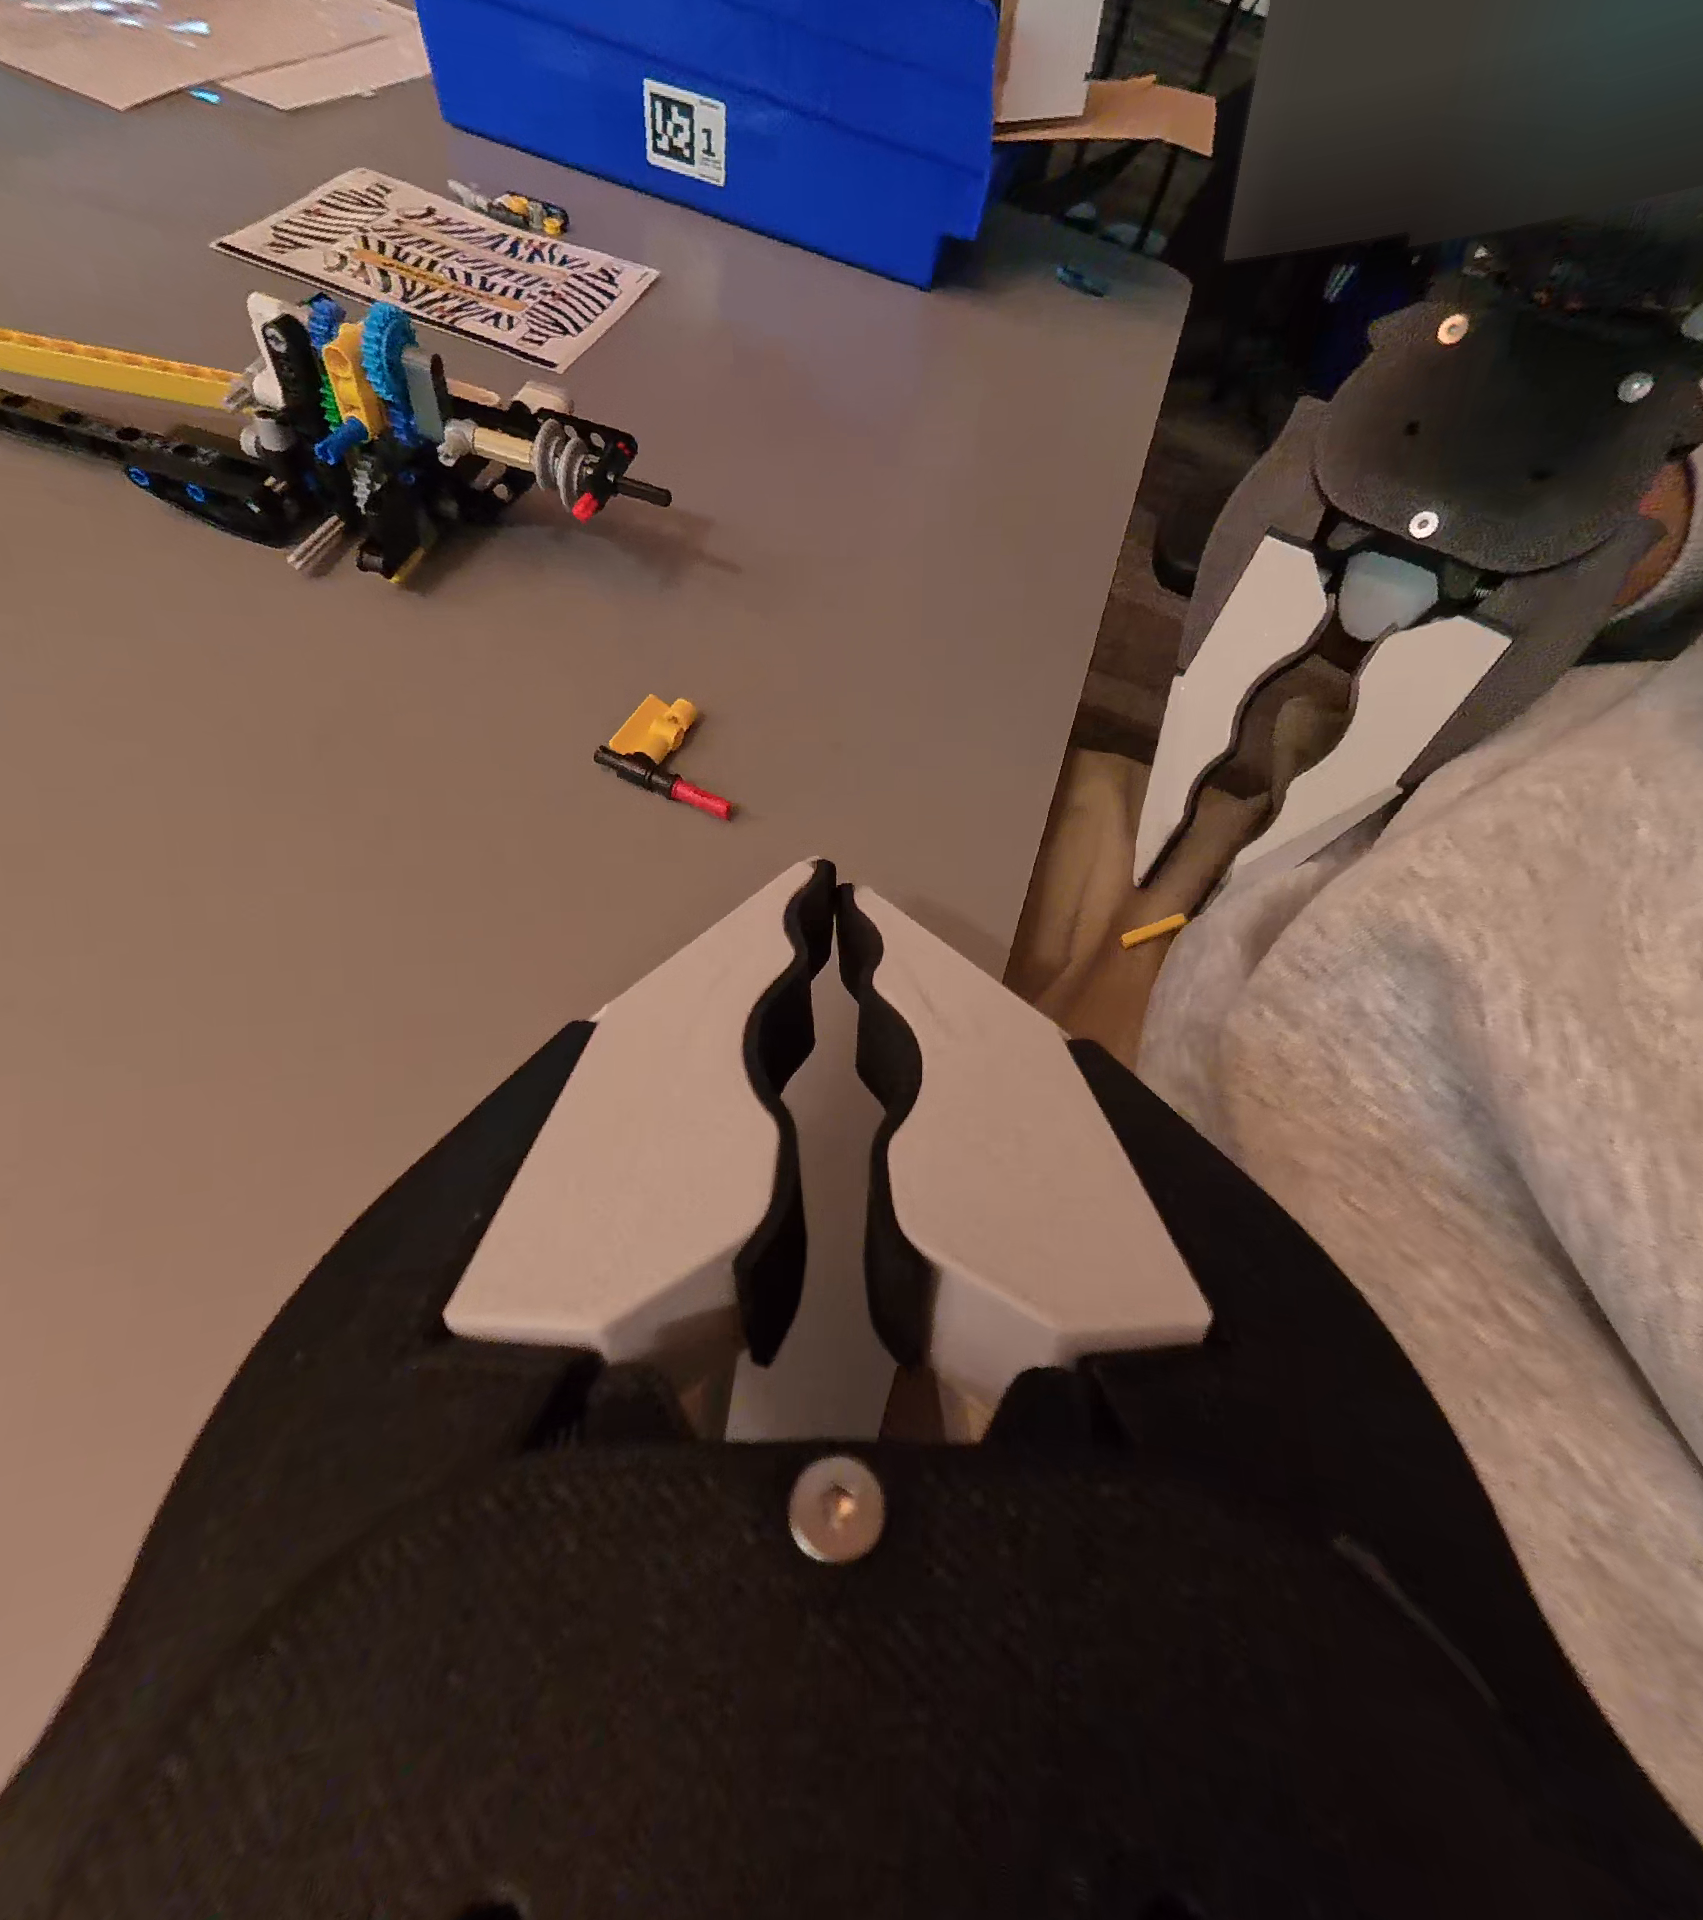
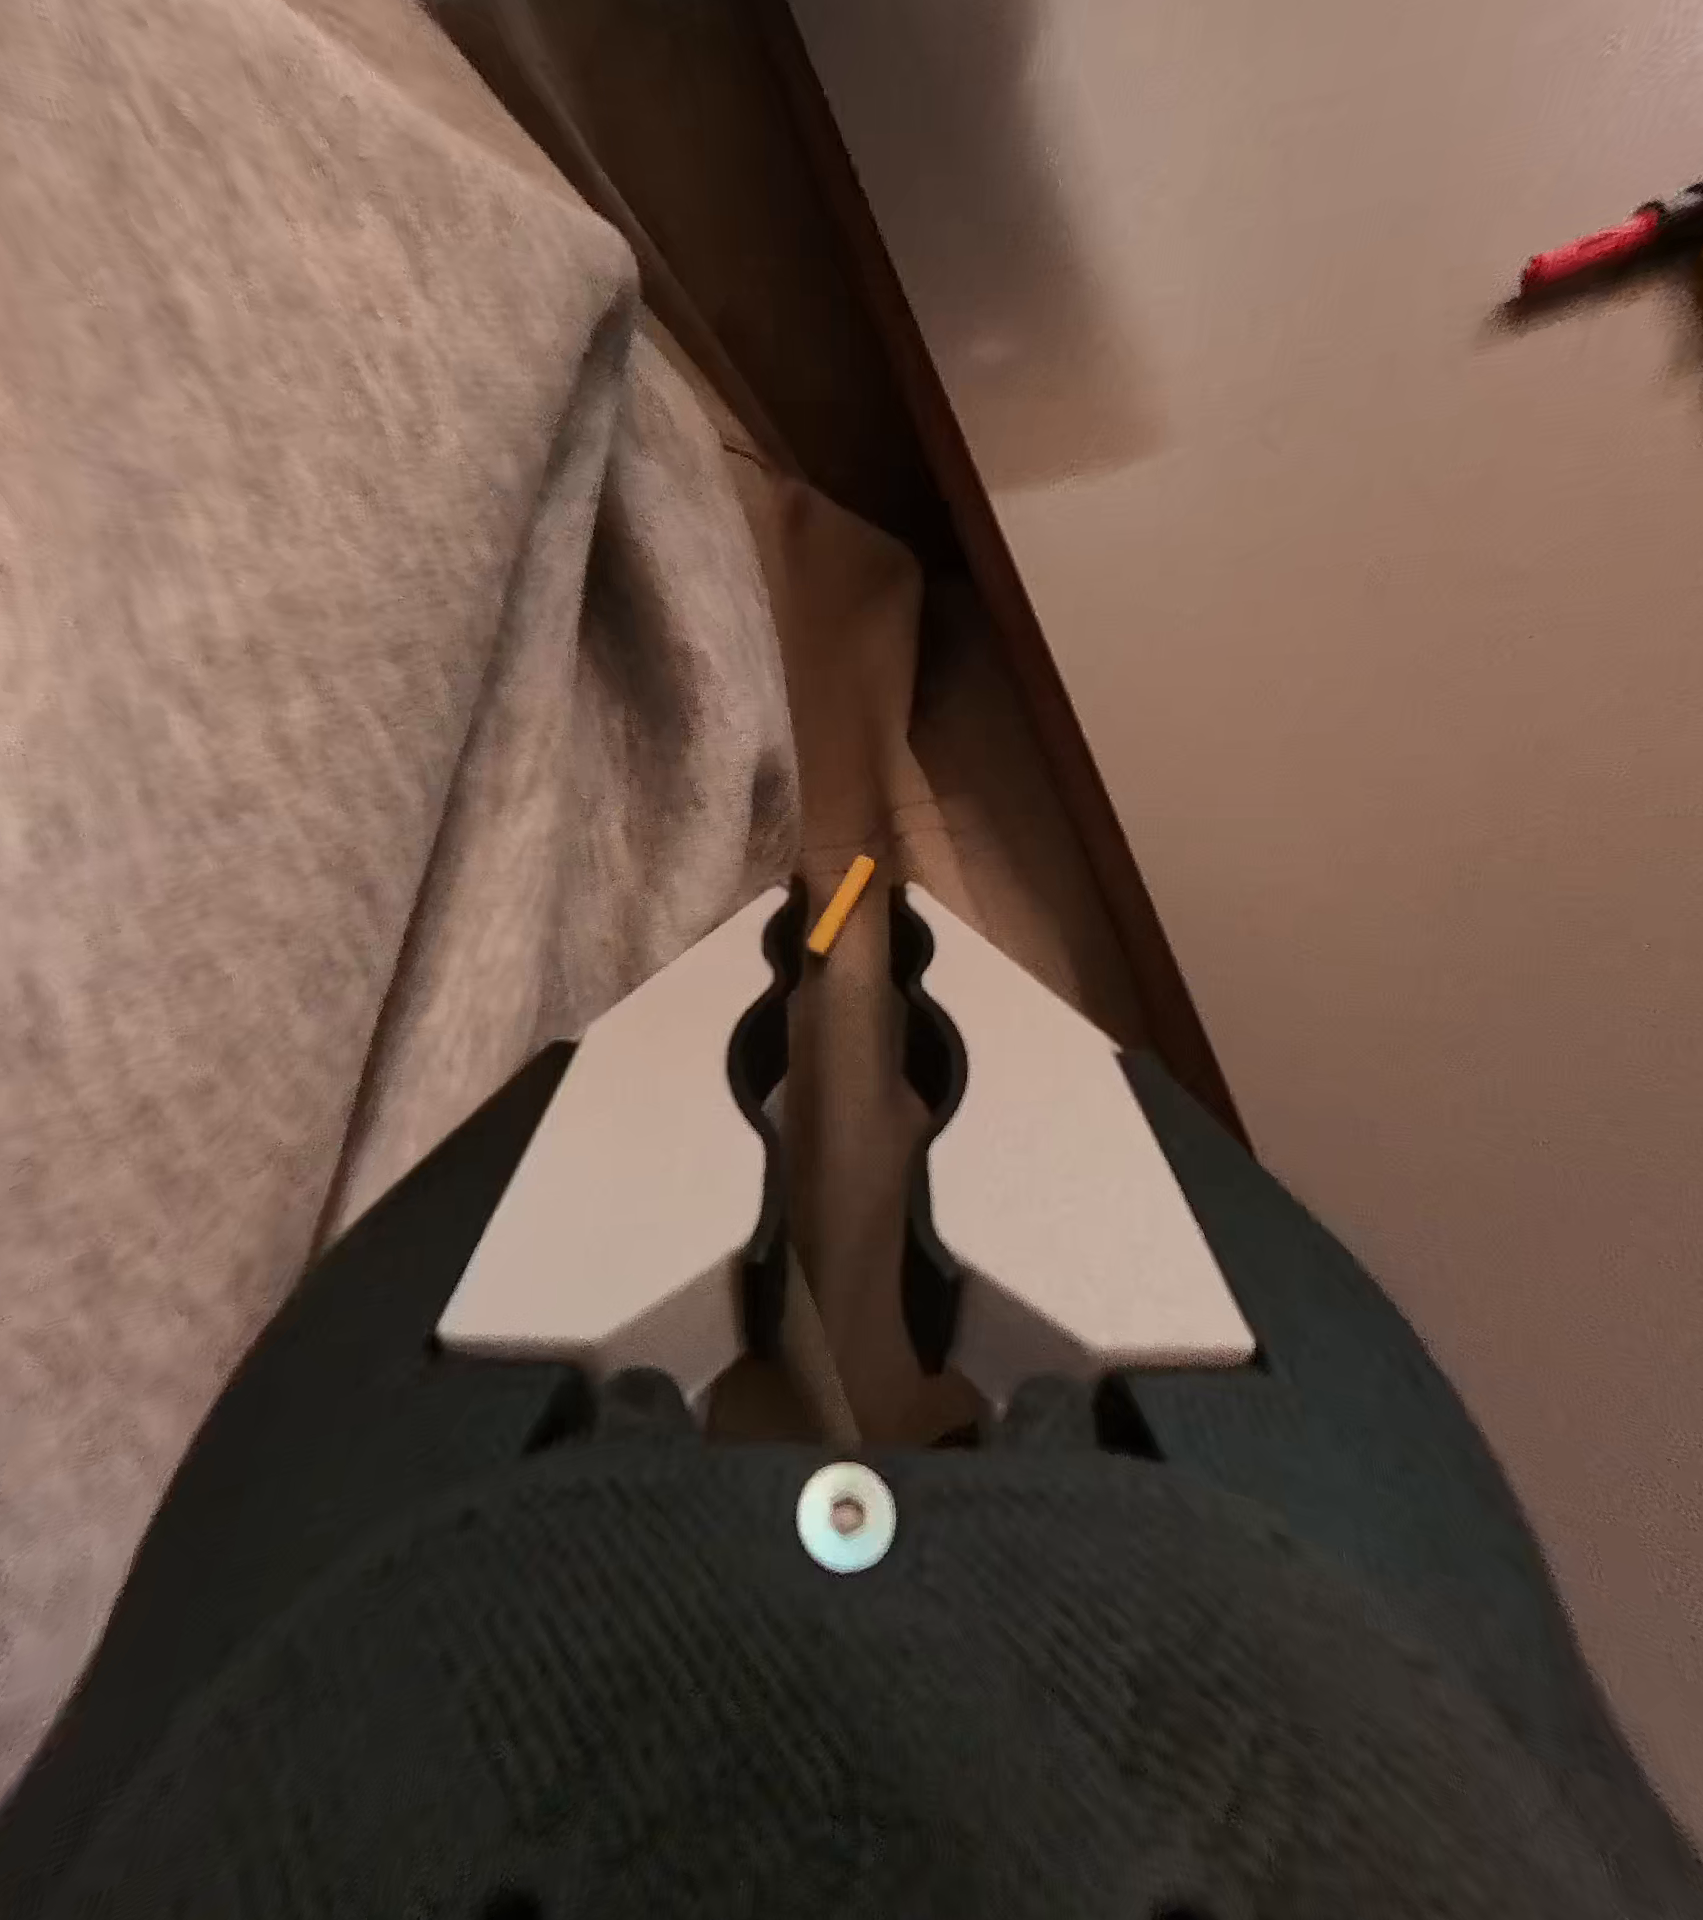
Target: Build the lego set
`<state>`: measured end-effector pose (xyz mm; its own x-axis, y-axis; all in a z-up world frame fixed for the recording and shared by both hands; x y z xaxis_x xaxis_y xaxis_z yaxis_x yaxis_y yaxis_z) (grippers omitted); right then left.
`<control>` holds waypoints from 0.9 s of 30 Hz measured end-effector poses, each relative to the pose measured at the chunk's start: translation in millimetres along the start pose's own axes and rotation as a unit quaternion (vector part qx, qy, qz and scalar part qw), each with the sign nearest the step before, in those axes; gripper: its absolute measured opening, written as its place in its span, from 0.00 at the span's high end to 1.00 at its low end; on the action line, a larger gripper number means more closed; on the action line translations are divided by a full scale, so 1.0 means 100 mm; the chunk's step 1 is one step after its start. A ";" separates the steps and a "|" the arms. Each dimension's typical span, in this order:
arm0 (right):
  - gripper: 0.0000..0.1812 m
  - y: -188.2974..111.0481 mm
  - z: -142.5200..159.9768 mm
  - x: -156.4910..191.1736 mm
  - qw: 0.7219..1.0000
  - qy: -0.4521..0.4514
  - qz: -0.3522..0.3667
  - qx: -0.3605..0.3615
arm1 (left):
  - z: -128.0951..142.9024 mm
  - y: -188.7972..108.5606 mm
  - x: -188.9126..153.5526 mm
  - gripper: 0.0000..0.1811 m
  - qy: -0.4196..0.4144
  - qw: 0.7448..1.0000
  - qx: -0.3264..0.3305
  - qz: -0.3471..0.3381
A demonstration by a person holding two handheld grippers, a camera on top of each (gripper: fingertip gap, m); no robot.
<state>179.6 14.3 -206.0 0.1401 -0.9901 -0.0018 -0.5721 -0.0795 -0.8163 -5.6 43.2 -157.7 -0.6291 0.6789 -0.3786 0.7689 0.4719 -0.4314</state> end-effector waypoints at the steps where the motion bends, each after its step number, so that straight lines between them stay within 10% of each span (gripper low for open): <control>1: 0.92 0.02 0.01 0.00 1.000 0.006 0.008 0.007 | 0.00 0.00 -0.01 1.00 0.000 1.000 0.000 0.002; 21: 0.98 0.23 0.04 0.02 0.995 -0.006 0.006 0.097 | 0.01 -0.02 -0.14 1.00 0.013 1.000 -0.004 0.017; 27: 0.98 -0.04 -0.15 -0.07 1.000 -0.003 0.030 -0.008 | 0.00 0.01 -0.21 1.00 -0.004 0.999 -0.016 0.043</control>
<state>168.6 19.8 -194.1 0.1099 -0.9925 -0.0534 -0.5922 -0.0222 -0.8055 8.0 29.6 -149.7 -0.5620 0.7129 -0.4195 0.8229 0.4306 -0.3707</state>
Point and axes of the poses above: each gripper's, where its closed fingertips meet, y out along the fingers, z out of its underside, x = y × z across the jaws, the point moved 6 cm from there along -y, back along the fingers, and after that the axes turned 13 degrees about -y, right-handed, at the moved point
